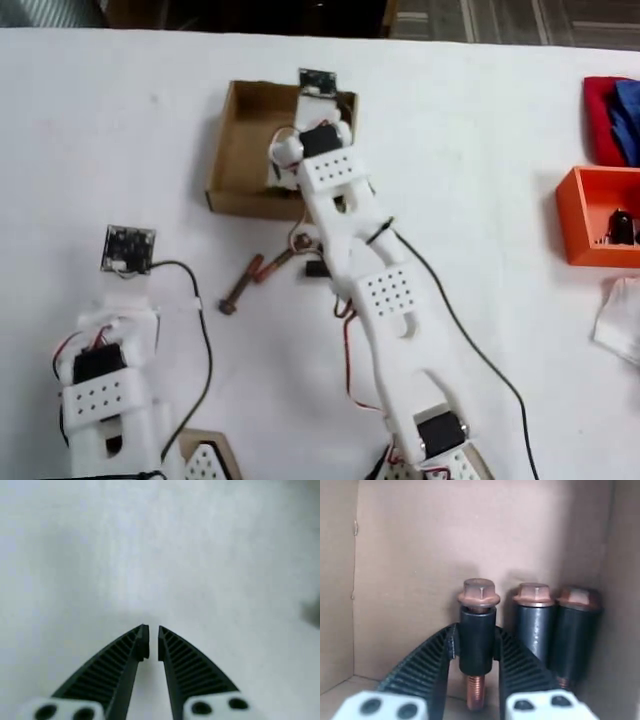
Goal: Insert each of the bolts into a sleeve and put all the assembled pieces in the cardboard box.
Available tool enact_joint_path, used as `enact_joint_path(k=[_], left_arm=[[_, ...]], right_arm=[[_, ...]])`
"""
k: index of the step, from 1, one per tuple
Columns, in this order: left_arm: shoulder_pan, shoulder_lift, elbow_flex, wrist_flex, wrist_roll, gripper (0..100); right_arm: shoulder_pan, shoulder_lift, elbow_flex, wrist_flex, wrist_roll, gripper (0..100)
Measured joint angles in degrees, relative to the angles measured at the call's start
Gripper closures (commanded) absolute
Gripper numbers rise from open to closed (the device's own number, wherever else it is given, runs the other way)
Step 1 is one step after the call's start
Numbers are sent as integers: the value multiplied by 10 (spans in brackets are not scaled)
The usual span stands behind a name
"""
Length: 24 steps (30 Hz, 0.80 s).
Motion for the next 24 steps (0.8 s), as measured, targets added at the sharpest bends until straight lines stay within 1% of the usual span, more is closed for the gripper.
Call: enact_joint_path(k=[11,17,21,24], left_arm=[[0,0,0,0,0,942],[0,0,0,0,0,942],[1,0,0,0,0,942],[1,0,0,0,0,942]], right_arm=[[0,11,-10,1,-4,965],[-1,11,-18,19,-4,834],[-3,14,-56,48,-4,822],[0,14,-114,75,-4,822]])
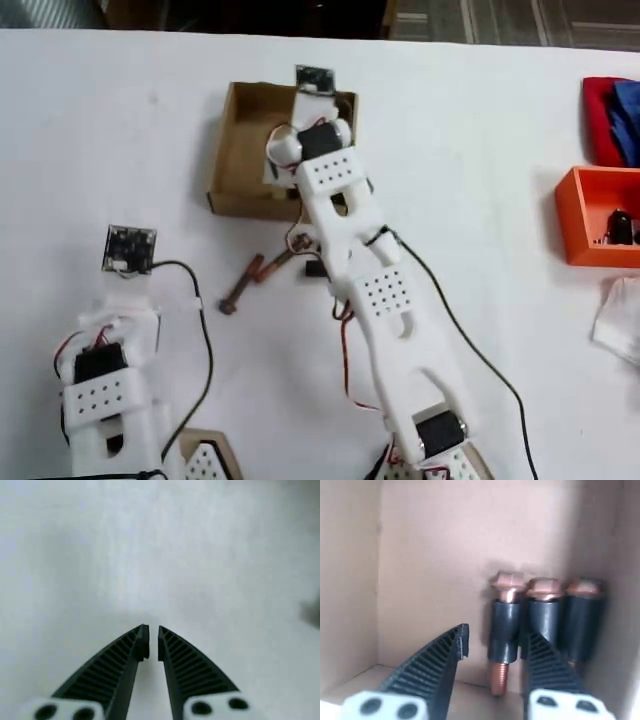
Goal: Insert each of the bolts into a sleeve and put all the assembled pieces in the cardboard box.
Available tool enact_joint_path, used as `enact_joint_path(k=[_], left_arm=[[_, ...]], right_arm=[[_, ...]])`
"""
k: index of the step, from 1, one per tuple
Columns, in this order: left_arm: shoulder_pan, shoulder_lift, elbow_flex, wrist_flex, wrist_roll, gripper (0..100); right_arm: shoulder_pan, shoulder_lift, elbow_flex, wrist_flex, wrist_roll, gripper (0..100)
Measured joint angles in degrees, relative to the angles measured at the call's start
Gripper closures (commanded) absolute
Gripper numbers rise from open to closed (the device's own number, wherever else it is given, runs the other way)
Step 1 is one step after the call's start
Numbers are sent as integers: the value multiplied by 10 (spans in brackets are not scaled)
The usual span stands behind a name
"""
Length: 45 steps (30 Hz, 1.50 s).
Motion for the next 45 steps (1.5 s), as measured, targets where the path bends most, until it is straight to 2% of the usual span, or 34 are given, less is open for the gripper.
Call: enact_joint_path(k=[9,15,18,25,36,38,40,45], left_arm=[[-1,0,0,0,0,942],[-1,0,0,0,0,942],[-1,0,0,0,0,942],[0,0,0,0,0,941],[0,0,0,0,0,942],[-1,0,0,0,0,942],[0,0,0,0,0,942],[0,0,0,0,0,942]], right_arm=[[5,-13,-25,24,10,822],[11,-84,-25,38,124,822],[33,-113,-25,39,147,822],[95,-107,-30,39,149,822],[103,-35,-32,28,149,825],[103,-23,-32,25,149,875],[103,-11,-32,25,149,975],[113,-6,-32,6,149,979]])
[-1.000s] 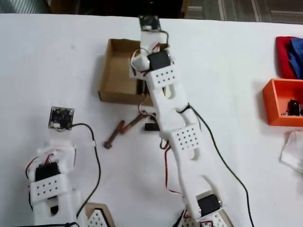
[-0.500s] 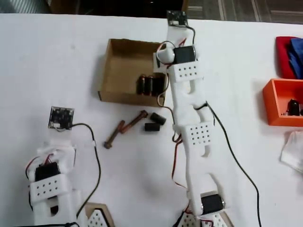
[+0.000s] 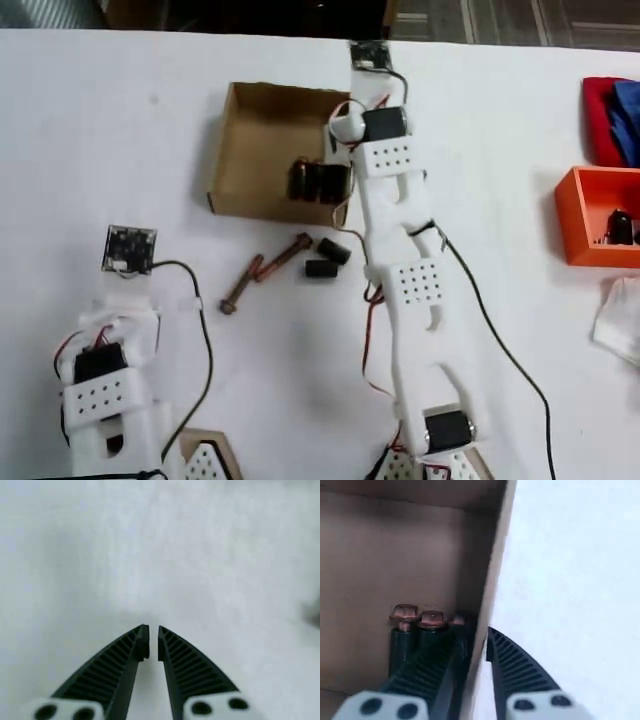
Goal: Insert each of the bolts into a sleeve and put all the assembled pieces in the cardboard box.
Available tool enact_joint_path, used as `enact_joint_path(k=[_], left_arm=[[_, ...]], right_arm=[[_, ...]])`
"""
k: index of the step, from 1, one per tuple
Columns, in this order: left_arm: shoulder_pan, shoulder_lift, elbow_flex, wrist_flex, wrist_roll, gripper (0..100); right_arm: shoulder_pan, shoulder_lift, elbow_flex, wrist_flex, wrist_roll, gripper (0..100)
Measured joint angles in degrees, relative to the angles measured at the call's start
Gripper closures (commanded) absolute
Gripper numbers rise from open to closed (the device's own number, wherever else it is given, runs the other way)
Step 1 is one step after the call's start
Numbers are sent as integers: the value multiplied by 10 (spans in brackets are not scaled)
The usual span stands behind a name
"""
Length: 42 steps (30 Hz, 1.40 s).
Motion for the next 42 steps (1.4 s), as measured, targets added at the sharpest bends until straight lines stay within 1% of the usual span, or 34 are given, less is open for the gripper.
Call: enact_joint_path(k=[10,14,18,26,30,32,36,39,42], left_arm=[[0,0,0,0,0,941],[-1,0,0,0,0,941],[0,0,0,0,0,941],[0,0,0,0,0,941],[0,0,0,0,0,941],[0,0,0,0,0,941],[0,0,0,0,0,941],[0,0,0,0,0,941],[-1,0,0,0,0,941]], right_arm=[[6,0,0,-37,5,978],[6,0,0,-45,40,978],[6,0,0,-52,56,978],[8,0,0,-50,56,978],[6,0,0,-21,51,976],[4,-1,-1,-3,45,948],[-6,0,0,35,24,855],[-10,0,0,54,19,877],[-10,0,0,66,19,939]])
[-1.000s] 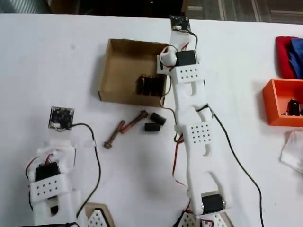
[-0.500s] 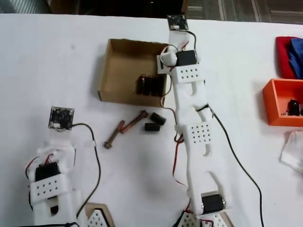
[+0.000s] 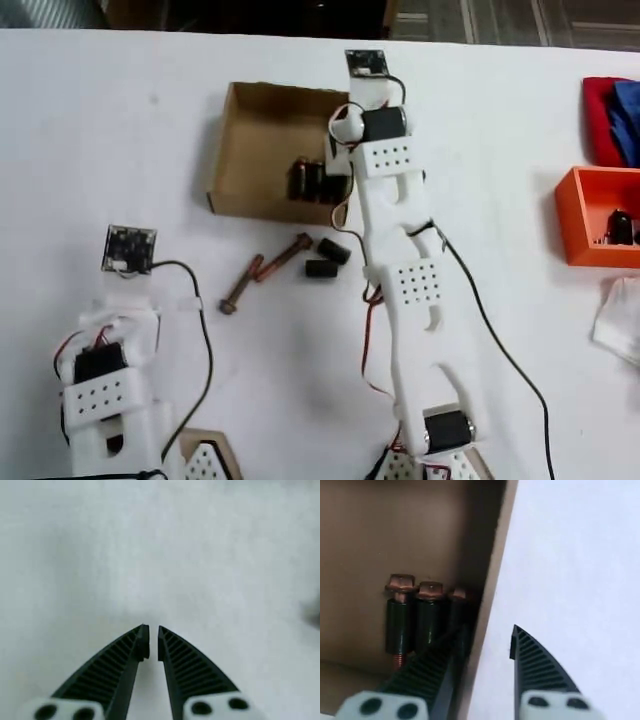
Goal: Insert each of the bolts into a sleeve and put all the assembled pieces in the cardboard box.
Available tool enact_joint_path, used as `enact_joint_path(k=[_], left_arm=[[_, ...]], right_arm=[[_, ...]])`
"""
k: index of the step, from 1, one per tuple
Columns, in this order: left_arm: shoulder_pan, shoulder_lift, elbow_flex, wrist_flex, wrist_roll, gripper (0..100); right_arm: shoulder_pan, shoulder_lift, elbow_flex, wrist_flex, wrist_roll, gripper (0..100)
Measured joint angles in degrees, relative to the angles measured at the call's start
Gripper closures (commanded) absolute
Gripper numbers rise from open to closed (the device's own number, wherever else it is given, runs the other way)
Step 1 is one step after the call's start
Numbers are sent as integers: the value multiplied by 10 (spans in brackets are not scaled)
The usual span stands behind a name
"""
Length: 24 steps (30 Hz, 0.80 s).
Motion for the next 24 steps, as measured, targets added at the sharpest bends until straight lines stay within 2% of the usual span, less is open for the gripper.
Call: enact_joint_path(k=[2,10,24], left_arm=[[1,0,0,0,0,941],[1,0,0,0,0,941],[1,0,0,0,0,941]], right_arm=[[0,0,0,4,0,985],[2,0,0,1,-3,977],[4,0,0,-35,63,977]])
